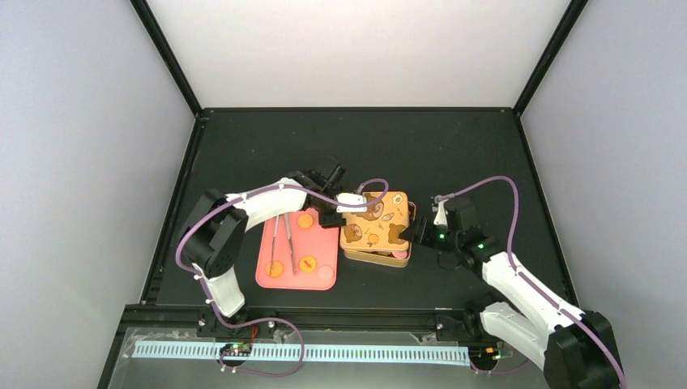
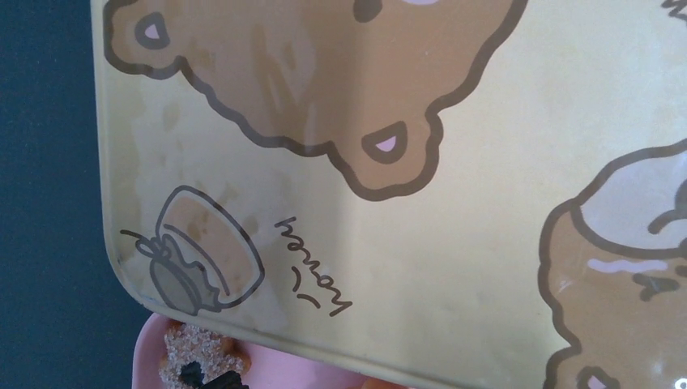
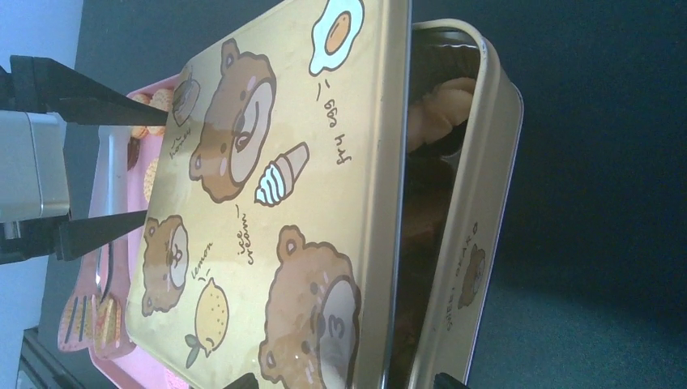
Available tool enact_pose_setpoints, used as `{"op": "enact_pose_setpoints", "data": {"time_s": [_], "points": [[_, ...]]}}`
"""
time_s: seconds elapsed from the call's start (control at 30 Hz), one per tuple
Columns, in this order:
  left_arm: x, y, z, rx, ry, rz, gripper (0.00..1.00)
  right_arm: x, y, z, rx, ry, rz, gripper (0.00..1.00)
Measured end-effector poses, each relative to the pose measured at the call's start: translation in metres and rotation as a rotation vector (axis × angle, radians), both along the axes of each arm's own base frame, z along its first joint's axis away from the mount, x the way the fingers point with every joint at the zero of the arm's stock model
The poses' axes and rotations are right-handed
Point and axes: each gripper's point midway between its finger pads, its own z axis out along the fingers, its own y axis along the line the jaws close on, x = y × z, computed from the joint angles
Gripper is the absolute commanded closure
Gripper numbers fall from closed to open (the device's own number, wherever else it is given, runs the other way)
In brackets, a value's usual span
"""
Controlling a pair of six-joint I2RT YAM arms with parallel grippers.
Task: Pack the cookies
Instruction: Place the box lid on the packing box.
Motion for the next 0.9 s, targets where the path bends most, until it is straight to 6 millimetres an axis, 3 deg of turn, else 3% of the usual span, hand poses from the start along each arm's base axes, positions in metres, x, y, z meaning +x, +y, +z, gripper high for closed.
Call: {"op": "enact_pose_setpoints", "data": {"time_s": [0.3, 0.47, 0.77, 0.9], "points": [[-0.002, -0.005, 0.001, 0.002, -0.012, -0.018, 0.33, 0.012, 0.0, -0.001, -0.036, 0.006, -0.006, 0.44], [-0.002, -0.005, 0.001, 0.006, -0.018, -0.02, 0.33, 0.019, 0.004, -0.006, -0.041, 0.024, 0.0, 0.49], [-0.002, -0.007, 0.001, 0.015, -0.034, -0.03, 0.33, 0.011, 0.006, 0.026, 0.034, -0.081, 0.011, 0.58], [-0.002, -0.009, 0.001, 0.013, -0.038, -0.034, 0.33, 0.0, 0.003, 0.022, 0.05, -0.082, 0.01, 0.61]]}}
